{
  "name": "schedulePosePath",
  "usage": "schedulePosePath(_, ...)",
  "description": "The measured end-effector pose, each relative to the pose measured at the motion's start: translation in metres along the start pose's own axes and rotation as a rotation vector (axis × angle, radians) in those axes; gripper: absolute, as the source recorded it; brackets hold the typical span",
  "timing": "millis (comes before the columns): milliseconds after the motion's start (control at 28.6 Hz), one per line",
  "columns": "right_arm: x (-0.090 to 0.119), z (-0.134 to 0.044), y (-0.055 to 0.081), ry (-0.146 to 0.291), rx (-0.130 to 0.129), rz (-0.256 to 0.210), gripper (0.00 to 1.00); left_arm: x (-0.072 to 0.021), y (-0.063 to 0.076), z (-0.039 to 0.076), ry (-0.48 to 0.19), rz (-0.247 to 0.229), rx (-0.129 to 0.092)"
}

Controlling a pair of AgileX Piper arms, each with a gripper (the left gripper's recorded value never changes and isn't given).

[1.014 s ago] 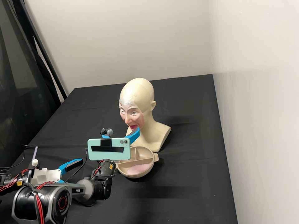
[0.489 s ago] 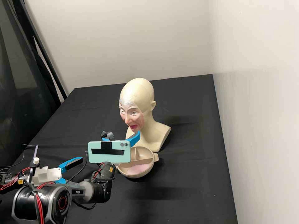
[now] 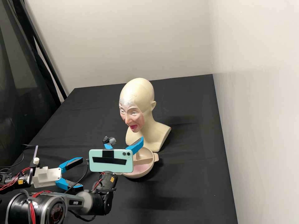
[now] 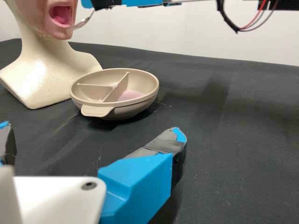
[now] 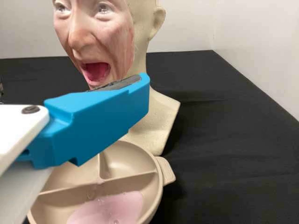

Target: Feed the grandma with a spoon

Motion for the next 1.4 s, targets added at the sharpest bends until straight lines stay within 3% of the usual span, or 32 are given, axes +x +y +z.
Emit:
schedulePosePath(524,-0.013,0.015,-0.002,-0.020,-0.017,-0.009,0.00,0.0001,-0.001,0.003,-0.010,-0.003,0.002)
schedulePosePath(699,-0.015,0.024,-0.005,-0.055,-0.013,-0.022,0.00,-0.0002,-0.001,0.004,-0.012,-0.005,0.001)
schedulePosePath(874,-0.017,0.033,-0.010,-0.083,-0.012,-0.040,0.00,-0.0001,-0.002,0.007,-0.024,-0.009,-0.017)
schedulePosePath(1119,-0.020,0.041,-0.016,-0.104,-0.007,-0.056,0.00,-0.0001,-0.002,0.007,-0.024,-0.009,-0.017)
schedulePosePath(1398,-0.019,0.051,-0.025,-0.144,-0.021,-0.097,0.00,-0.0001,-0.003,0.009,-0.029,-0.010,-0.015)
